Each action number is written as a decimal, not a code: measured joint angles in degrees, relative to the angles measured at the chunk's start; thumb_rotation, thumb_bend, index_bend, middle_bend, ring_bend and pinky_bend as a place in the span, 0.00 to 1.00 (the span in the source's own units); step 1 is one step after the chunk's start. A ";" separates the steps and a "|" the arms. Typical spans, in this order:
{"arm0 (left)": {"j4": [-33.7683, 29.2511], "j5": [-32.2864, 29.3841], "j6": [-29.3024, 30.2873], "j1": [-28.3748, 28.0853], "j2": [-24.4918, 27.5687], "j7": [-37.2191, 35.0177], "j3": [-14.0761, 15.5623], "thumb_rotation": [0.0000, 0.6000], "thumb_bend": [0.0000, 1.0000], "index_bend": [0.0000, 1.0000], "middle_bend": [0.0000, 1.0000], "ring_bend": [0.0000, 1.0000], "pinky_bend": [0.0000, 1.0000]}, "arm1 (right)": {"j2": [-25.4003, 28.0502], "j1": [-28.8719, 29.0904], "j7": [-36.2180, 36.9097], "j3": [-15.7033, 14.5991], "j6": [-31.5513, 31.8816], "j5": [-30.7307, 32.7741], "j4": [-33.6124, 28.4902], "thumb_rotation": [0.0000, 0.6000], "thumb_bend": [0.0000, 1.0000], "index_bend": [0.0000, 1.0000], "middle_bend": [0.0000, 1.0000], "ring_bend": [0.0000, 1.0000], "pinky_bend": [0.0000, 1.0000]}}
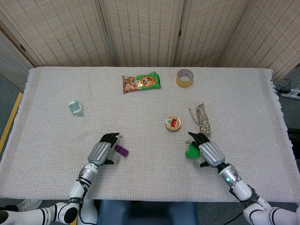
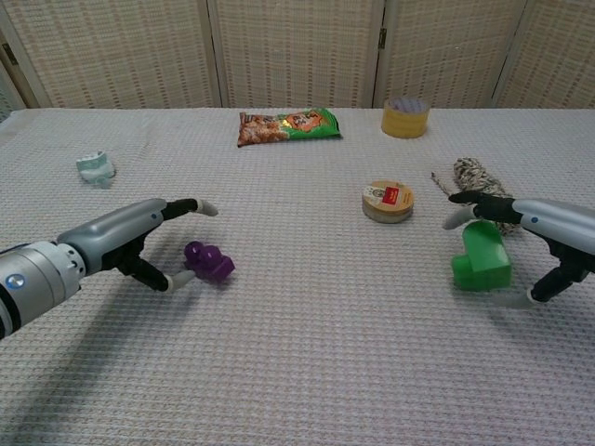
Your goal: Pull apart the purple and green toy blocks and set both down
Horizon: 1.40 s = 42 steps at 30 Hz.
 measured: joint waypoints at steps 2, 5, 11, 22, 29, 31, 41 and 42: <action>0.28 0.05 -0.31 0.00 -0.10 -0.21 0.04 1.00 0.44 0.11 0.07 0.00 0.00 | 0.46 0.11 -0.26 -0.04 -0.23 0.10 -0.58 1.00 0.27 0.01 0.00 0.00 0.00; 0.27 0.20 -0.28 0.09 -0.16 -0.58 -0.07 1.00 0.44 0.10 0.06 0.00 0.00 | 1.24 0.20 -0.33 0.03 -0.21 0.15 -1.60 1.00 0.27 0.00 0.00 0.00 0.00; -1.60 0.74 -0.14 0.20 0.91 -0.60 -0.18 1.00 0.44 0.09 0.04 0.00 0.00 | 3.83 0.11 -0.03 0.40 1.32 -0.28 -4.38 1.00 0.27 0.00 0.00 0.00 0.00; -12.06 2.34 -1.22 0.32 10.94 3.31 1.74 1.00 0.40 0.00 0.00 0.00 0.00 | 15.28 -3.60 -7.51 -0.50 8.91 -2.49 -17.64 1.00 0.27 0.00 0.00 0.00 0.00; -17.05 11.57 5.03 3.76 18.07 4.58 6.31 1.00 0.39 0.00 0.00 0.00 0.00 | 19.64 -11.25 -20.96 -2.67 19.02 -4.42 -24.39 1.00 0.27 0.00 0.00 0.00 0.00; -17.86 15.17 8.81 6.07 20.23 5.40 8.58 1.00 0.39 0.00 0.00 0.00 0.00 | 19.75 -14.34 -24.48 -3.36 22.66 -4.94 -24.86 1.00 0.27 0.00 0.00 0.00 0.00; -13.54 22.90 28.41 20.21 24.98 6.24 15.22 1.00 0.39 0.01 0.00 0.00 0.00 | 18.58 -22.72 -29.85 -5.38 29.51 -6.51 -24.13 1.00 0.27 0.00 0.00 0.00 0.00; -12.23 23.31 29.12 20.97 25.07 5.77 15.59 1.00 0.39 0.01 0.00 0.00 0.00 | 18.72 -23.04 -29.98 -5.44 29.65 -6.71 -24.09 1.00 0.27 0.00 0.00 0.00 0.00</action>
